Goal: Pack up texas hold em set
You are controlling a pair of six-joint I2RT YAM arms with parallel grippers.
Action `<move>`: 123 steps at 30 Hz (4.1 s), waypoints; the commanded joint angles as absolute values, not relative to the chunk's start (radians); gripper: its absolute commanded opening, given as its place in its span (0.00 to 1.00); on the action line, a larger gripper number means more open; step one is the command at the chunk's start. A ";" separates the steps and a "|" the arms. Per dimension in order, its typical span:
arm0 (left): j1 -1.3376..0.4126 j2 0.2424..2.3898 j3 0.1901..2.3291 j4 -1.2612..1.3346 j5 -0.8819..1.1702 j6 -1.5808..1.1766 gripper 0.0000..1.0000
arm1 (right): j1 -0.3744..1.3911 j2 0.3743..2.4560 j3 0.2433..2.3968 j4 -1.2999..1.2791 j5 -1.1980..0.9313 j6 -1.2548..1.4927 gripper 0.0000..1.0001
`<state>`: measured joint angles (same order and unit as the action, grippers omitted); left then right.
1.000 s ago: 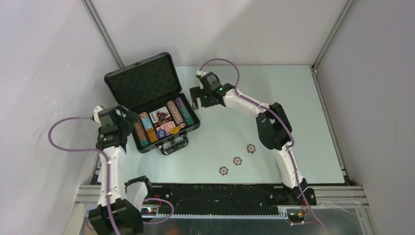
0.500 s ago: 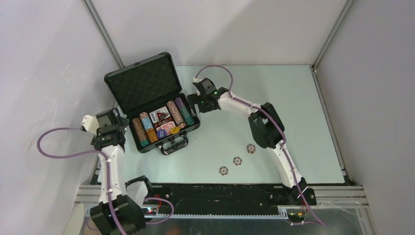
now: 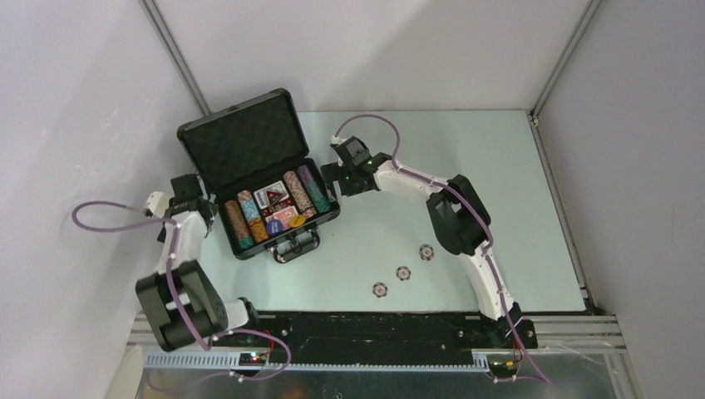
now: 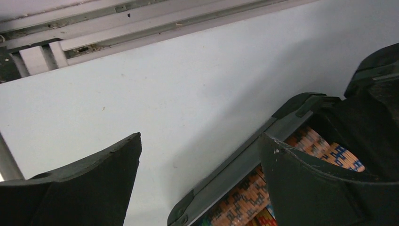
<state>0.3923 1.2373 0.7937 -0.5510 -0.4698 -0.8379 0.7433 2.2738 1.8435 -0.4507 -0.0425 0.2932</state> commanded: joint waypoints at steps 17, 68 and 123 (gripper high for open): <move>0.374 1.570 0.941 -0.449 -0.407 -0.768 1.00 | 0.726 1.842 1.584 -0.314 -0.030 0.303 0.96; 0.133 1.701 0.976 -0.161 0.168 -0.646 0.93 | 0.641 1.710 1.425 -0.292 -0.031 0.328 0.97; -0.314 1.224 1.133 -0.596 -0.284 -0.623 0.95 | 0.334 1.310 1.180 -0.502 0.077 0.486 0.99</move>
